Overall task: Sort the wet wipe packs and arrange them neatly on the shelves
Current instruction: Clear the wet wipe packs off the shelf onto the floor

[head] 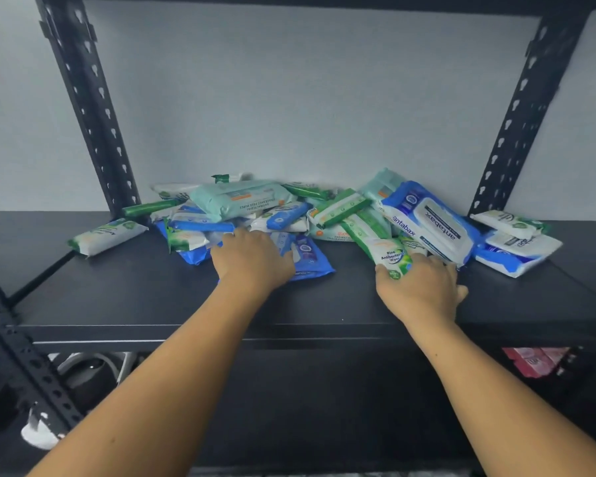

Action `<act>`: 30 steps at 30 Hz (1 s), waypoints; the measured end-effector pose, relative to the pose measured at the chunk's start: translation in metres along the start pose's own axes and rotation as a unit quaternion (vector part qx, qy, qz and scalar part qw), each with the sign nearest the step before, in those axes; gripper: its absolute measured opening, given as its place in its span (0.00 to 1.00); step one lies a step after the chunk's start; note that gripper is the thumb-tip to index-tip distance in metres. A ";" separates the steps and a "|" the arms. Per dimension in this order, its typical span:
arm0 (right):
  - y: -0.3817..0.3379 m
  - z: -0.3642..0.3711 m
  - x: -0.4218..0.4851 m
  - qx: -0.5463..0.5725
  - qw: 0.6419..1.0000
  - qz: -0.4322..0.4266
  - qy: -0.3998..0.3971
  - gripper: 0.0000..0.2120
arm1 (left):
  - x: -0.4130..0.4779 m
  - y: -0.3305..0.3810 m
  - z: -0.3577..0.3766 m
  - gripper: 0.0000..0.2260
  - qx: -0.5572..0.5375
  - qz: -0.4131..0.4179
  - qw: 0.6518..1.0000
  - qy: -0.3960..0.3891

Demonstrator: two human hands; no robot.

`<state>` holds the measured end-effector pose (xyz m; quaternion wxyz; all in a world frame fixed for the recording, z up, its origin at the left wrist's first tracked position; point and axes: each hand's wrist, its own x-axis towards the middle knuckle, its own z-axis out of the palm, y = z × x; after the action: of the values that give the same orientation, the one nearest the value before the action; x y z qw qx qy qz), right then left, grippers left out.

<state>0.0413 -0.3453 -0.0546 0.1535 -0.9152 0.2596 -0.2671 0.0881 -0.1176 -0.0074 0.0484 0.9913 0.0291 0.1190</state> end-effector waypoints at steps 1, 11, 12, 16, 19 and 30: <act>0.001 -0.001 0.000 0.012 1.000 0.001 0.006 0.25 | 0.000 0.000 0.001 0.28 -0.010 0.006 1.000 0.006; 0.038 -0.044 -0.029 0.103 0.994 -0.032 0.028 0.21 | -0.046 0.037 -0.005 0.22 -0.180 0.082 0.979 0.059; 0.046 -0.048 -0.040 0.129 0.991 -0.021 0.033 0.23 | -0.064 0.044 -0.005 0.21 -0.214 0.091 0.970 0.063; 0.093 -0.055 -0.099 0.234 0.966 0.042 0.100 0.22 | -0.151 0.070 0.010 0.17 -0.337 0.151 0.927 0.060; 0.139 -0.045 -0.137 0.212 0.965 0.115 0.106 0.16 | -0.202 0.080 0.041 0.19 -0.390 0.171 0.904 0.033; 0.282 0.073 -0.211 -0.032 0.900 0.305 -0.311 0.33 | -0.260 0.088 0.249 0.22 -0.174 0.189 0.929 -0.267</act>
<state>-0.1808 -0.4475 -0.3181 0.2706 -0.8322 0.4737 0.0994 -0.1003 -0.2453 -0.2997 0.2032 0.9495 -0.1940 -0.1396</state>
